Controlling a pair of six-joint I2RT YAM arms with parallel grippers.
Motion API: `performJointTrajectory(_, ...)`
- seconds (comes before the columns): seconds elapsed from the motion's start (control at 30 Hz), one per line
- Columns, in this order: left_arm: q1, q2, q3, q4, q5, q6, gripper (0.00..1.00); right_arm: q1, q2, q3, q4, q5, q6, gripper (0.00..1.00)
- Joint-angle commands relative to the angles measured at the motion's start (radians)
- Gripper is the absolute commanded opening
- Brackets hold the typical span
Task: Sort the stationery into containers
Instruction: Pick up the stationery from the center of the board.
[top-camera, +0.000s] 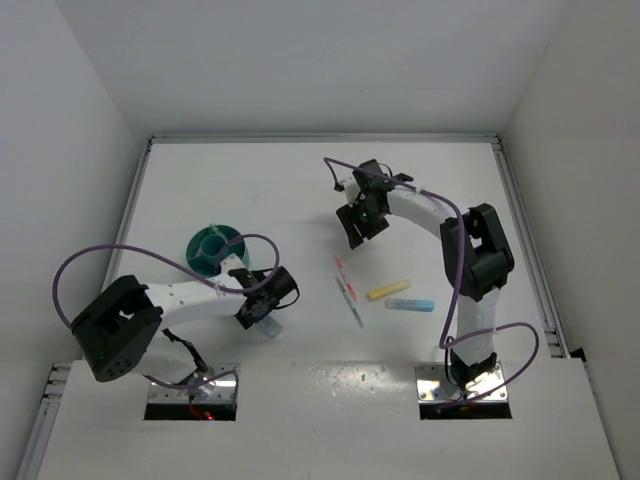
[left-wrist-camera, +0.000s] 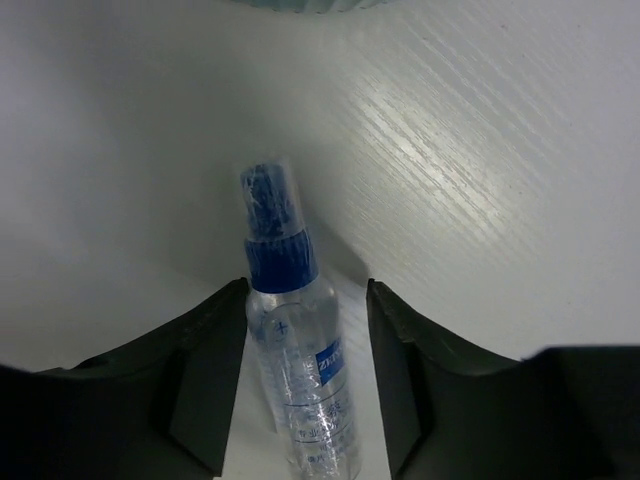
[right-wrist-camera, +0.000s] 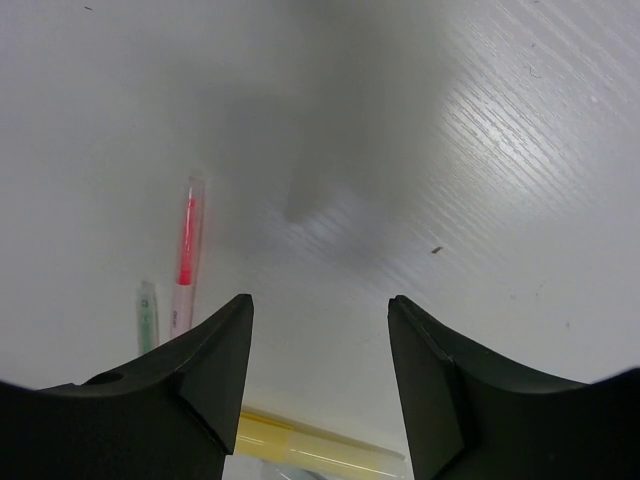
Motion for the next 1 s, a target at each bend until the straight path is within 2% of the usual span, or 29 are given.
performJointTrajectory(0.0, -0.014, 0.014, -0.003, 0.027, -0.021, -0.008, 0.55, -0.013, -0.051, 0.004, 0.023, -0.03, 0.017, 0.57)
performJointTrajectory(0.27, -0.023, 0.023, -0.022, 0.045, -0.021, -0.008, 0.33, -0.022, -0.051, 0.004, 0.013, -0.05, 0.017, 0.57)
performJointTrajectory(0.37, -0.058, -0.015, 0.019, 0.03, -0.021, 0.022, 0.19, -0.031, -0.051, 0.004, 0.013, -0.05, 0.017, 0.57)
performJointTrajectory(0.4, -0.11, -0.053, 0.048, 0.013, -0.031, 0.022, 0.12, -0.032, -0.051, 0.004, 0.004, -0.06, 0.008, 0.55)
performJointTrajectory(0.43, -0.139, -0.07, 0.085, -0.034, -0.048, 0.05, 0.09, -0.032, -0.051, 0.004, 0.004, -0.06, 0.008, 0.5)
performJointTrajectory(0.47, -0.168, -0.084, 0.175, -0.065, -0.097, 0.065, 0.06, -0.032, -0.06, 0.004, -0.01, -0.09, -0.029, 0.36)
performJointTrajectory(0.5, -0.193, -0.093, 0.225, -0.093, -0.129, 0.091, 0.02, -0.032, -0.06, 0.004, -0.02, -0.109, -0.046, 0.14)
performJointTrajectory(0.53, -0.24, -0.093, 0.277, -0.198, -0.175, 0.081, 0.0, -0.032, -0.06, 0.016, -0.048, -0.13, -0.064, 0.0)
performJointTrajectory(0.63, -0.271, -0.115, 0.427, -0.321, -0.361, 0.119, 0.0, -0.032, -0.06, 0.027, -0.06, -0.219, -0.103, 0.0)
performJointTrajectory(0.7, -0.229, -0.164, 0.461, -0.418, -0.472, 0.162, 0.0, -0.032, -0.06, 0.027, -0.06, -0.231, -0.103, 0.04)
performJointTrajectory(0.8, -0.141, -0.28, 0.388, -0.49, -0.647, 0.115, 0.0, -0.032, -0.051, 0.036, -0.071, -0.251, -0.123, 0.14)
performJointTrajectory(0.9, -0.089, -0.357, 0.319, -0.534, -0.757, 0.014, 0.0, -0.041, -0.051, 0.036, -0.08, -0.267, -0.132, 0.16)
performJointTrajectory(0.97, -0.031, -0.385, 0.305, -0.535, -0.84, 0.022, 0.0, -0.041, -0.051, 0.027, -0.08, -0.291, -0.132, 0.17)
